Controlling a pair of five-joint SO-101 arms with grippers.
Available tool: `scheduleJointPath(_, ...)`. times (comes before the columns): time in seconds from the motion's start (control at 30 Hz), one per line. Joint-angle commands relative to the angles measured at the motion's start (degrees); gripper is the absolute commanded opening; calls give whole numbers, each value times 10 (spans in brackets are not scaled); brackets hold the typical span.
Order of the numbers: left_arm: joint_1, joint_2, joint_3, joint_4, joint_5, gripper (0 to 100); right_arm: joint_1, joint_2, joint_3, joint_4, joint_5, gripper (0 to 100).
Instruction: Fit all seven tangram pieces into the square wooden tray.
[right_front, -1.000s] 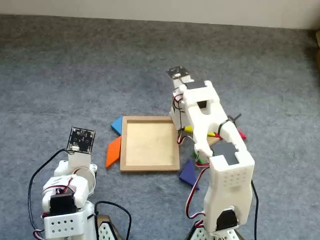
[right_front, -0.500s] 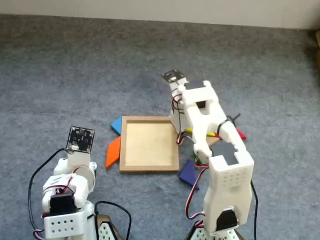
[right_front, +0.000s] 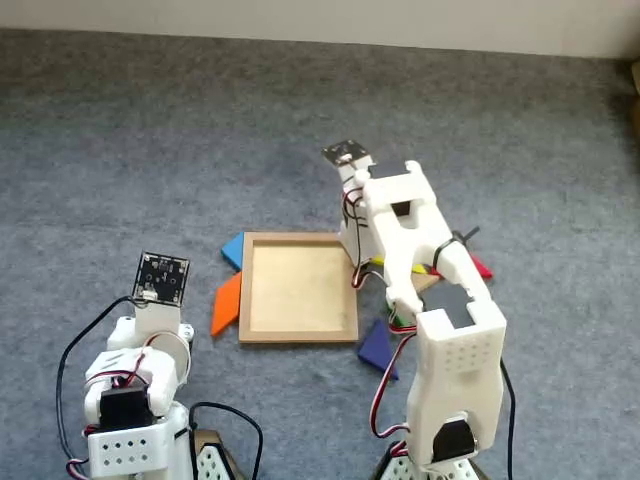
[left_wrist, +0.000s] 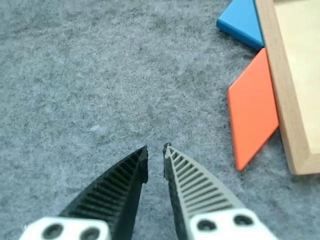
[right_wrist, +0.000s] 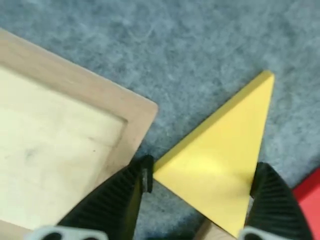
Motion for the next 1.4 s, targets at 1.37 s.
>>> scheduleJointPath(1.37,-6,-21,12,-11,0,74,-189,-290,199,-44,-280,228)
